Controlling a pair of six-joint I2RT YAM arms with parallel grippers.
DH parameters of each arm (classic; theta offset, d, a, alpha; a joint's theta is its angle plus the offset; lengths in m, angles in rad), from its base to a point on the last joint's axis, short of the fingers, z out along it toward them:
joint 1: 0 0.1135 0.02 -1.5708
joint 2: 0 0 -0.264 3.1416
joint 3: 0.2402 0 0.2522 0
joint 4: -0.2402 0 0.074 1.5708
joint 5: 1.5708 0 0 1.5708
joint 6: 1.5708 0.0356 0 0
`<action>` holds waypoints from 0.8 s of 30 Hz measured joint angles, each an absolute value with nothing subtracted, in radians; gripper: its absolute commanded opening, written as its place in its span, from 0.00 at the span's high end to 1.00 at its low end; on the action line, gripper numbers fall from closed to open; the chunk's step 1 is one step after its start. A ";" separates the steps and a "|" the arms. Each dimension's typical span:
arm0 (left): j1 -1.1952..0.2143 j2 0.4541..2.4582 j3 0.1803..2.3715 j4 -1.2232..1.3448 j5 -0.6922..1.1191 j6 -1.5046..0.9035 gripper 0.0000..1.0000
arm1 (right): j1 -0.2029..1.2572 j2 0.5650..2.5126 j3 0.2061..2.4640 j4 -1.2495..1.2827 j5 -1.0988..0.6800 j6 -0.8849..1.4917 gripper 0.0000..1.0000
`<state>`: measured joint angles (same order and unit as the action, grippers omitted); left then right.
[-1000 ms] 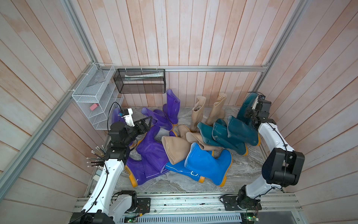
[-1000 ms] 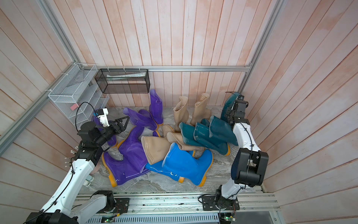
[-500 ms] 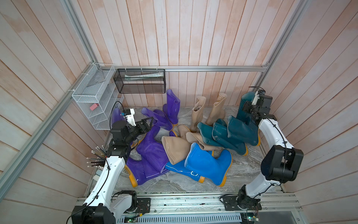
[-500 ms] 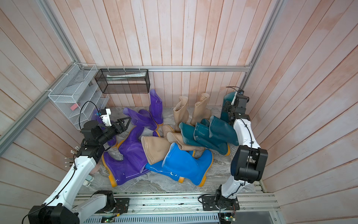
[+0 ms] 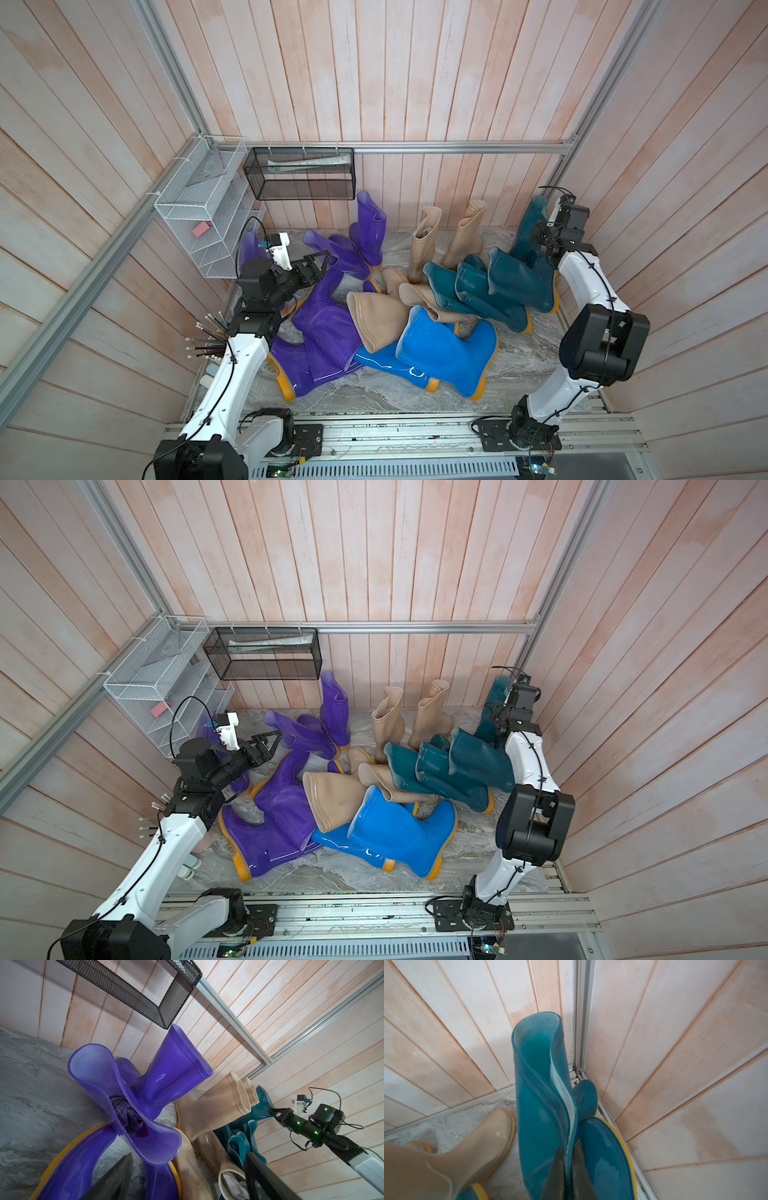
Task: Match and arrange rain boots in pairs
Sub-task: Adjust the rain boot at the corner of the board.
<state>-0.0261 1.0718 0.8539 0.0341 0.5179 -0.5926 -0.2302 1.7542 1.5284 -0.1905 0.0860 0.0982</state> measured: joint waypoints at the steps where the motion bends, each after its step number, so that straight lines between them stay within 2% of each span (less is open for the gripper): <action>1: -0.026 1.075 0.854 0.034 0.520 -0.595 0.14 | -0.237 1.757 1.530 -0.195 0.087 0.095 0.91; 2: -0.026 1.076 0.854 0.034 0.521 -0.595 0.14 | -0.242 1.757 1.529 -0.202 0.086 0.095 0.82; 6: -0.026 1.077 0.854 0.038 0.524 -0.595 0.14 | -0.247 1.734 1.489 -0.187 0.073 0.107 0.63; 12: -0.026 1.063 0.854 0.038 0.524 -0.594 0.13 | -0.227 1.625 1.406 -0.178 0.061 0.139 0.60; 17: -0.026 1.041 0.854 0.038 0.524 -0.594 0.13 | -0.157 1.509 1.354 -0.183 0.093 0.162 0.58; 24: -0.026 1.018 0.843 0.048 0.533 -0.595 0.13 | -0.014 1.349 1.219 -0.200 0.176 0.176 0.43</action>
<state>-0.0261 1.0176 0.8433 0.0483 0.5327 -0.5945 -0.0139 1.3495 1.2194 -0.2005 0.1764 0.1761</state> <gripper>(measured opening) 0.866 0.539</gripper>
